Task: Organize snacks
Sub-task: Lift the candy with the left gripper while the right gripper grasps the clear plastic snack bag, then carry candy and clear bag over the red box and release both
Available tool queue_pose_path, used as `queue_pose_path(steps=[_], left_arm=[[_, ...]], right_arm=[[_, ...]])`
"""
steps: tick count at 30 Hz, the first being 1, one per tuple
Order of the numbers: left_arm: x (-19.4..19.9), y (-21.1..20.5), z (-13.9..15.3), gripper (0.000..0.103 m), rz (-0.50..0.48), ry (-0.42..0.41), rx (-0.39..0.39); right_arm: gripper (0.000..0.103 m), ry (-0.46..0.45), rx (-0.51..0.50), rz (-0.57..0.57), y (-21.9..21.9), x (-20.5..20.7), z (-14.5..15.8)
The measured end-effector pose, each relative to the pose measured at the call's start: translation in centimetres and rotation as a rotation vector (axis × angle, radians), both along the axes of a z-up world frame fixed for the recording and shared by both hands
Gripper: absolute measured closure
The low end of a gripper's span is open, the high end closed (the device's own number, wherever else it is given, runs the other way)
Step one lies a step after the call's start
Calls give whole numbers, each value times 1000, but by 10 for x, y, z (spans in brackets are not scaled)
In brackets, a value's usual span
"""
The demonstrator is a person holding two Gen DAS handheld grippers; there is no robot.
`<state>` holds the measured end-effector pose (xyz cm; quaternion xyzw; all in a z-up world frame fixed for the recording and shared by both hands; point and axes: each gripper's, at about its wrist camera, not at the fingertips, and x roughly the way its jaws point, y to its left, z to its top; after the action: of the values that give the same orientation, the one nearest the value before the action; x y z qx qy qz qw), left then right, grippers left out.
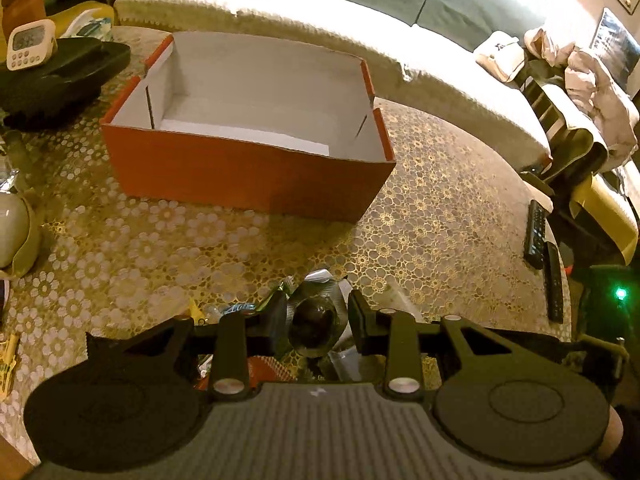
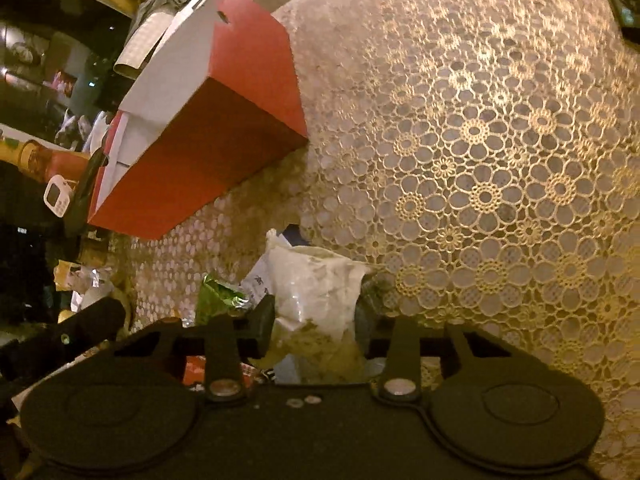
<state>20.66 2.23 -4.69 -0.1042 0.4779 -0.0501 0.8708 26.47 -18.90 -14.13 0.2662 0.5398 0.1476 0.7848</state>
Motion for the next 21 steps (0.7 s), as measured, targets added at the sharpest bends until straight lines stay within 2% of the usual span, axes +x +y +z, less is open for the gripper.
queue_pose_path(steps=[6,11,21], left_arm=[[-8,6,14,71,10,-27,-6],[-6,10,32,71,13,-60,11],[30,20,76,71,18,-165,115]], right_arm=[[65,-110,-53,57,8,-8,34],[65,-241,-137,138,16,-10,74],[65,-420,-260,229,34,20,133]])
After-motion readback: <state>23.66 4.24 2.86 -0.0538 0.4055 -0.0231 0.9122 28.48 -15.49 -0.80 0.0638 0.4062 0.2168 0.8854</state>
